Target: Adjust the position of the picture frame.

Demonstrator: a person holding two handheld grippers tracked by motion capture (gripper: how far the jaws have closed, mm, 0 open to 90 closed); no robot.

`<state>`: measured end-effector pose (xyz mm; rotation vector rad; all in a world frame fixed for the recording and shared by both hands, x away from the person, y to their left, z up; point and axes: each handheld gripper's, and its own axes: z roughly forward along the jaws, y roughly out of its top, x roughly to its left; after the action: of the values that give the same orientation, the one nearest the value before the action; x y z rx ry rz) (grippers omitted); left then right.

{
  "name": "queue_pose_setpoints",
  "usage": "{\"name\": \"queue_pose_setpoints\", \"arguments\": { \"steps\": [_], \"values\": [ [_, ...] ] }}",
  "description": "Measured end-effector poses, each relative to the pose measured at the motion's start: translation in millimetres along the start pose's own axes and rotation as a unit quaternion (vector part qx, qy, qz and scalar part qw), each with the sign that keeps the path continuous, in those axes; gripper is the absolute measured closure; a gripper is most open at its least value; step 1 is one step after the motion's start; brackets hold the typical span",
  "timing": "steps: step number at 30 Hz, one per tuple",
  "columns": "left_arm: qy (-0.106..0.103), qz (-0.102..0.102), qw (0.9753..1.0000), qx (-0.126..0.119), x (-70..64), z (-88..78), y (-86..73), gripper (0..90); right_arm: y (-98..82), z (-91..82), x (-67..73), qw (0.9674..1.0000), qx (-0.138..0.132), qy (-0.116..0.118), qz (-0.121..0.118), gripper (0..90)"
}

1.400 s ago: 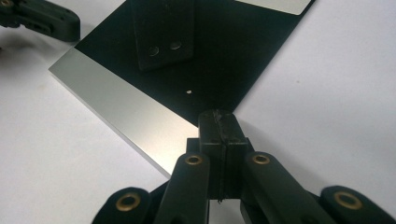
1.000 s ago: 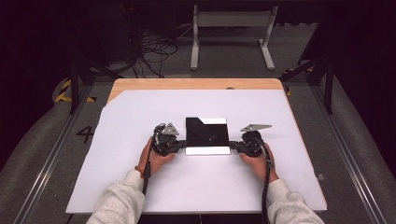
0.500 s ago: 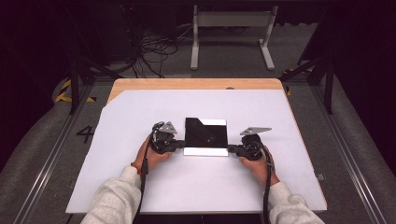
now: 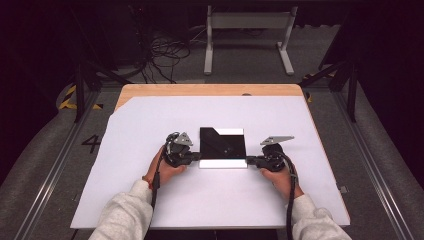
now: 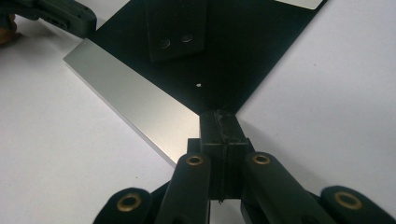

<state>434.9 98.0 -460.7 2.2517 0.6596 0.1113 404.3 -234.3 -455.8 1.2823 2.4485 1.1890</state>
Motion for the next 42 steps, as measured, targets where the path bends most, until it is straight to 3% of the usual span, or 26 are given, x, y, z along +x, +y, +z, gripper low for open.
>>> {"name": "queue_pose_setpoints", "arguments": {
  "steps": [3, 6, 13, 17, 20, 23, 27, 31, 34, 36, 39, 42],
  "values": [
    [-0.014, -0.001, 0.9999, 0.0, 2.4, -0.8, -1.3, 90.0, 0.1, 0.2, 0.0, 1.0, -0.001, -0.001, 0.003, 90.0],
    [-0.014, 0.007, 0.9999, 0.003, 3.0, -0.7, 0.0, 90.0, -0.6, 0.2, 0.3, 1.0, -0.003, -0.001, 0.003, 90.0],
    [-0.023, 0.003, 0.9997, 0.005, 8.0, -2.5, -0.7, 90.0, -0.6, 2.2, 4.3, 1.0, -0.006, -0.007, 0.002, 90.0],
    [-0.014, 0.017, 0.9997, 0.012, 5.7, -2.8, 0.9, 90.0, -0.5, 2.3, 5.4, 0.9999, -0.006, -0.01, -0.003, 90.0],
    [-0.013, 0.009, 0.9998, 0.01, 5.0, -2.9, 0.3, 89.9, -0.8, 2.3, 4.8, 0.9999, -0.006, -0.008, -0.005, 90.0],
    [-0.009, 0.014, 0.9998, 0.01, 4.7, -2.8, 0.7, 89.9, -0.7, 2.3, 6.4, 0.9998, -0.006, -0.014, -0.014, 90.0],
    [0.006, 0.009, 0.9999, -0.005, 7.1, -2.7, 1.3, 84.2, -1.6, 2.1, 4.5, 0.9998, -0.009, -0.008, -0.016, 90.0],
    [0.016, -0.006, 0.9997, -0.017, 11.7, 1.6, -0.4, 85.8, 0.6, 3.4, 1.4, 0.9998, -0.011, -0.007, -0.012, 90.0],
    [0.018, -0.015, 0.9994, -0.024, 15.5, 3.2, -0.6, 87.5, 5.5, 6.9, -0.5, 0.9994, -0.016, -0.03, -0.011, 90.0],
    [0.039, -0.012, 0.9988, -0.025, 15.2, 4.9, 1.5, 87.7, 10.5, 11.1, -3.2, 0.9991, -0.021, -0.037, -0.007, 90.0],
    [0.05, -0.027, 0.9981, -0.022, 19.4, 8.1, 7.0, 87.0, 20.2, 19.1, -8.0, 0.9979, -0.023, -0.059, -0.011, 90.0],
    [0.074, -0.019, 0.9968, -0.022, 22.3, 11.5, 11.4, 85.8, 28.2, 25.0, -15.3, 0.9974, -0.029, -0.066, 0.012, 90.0]
  ]
}}
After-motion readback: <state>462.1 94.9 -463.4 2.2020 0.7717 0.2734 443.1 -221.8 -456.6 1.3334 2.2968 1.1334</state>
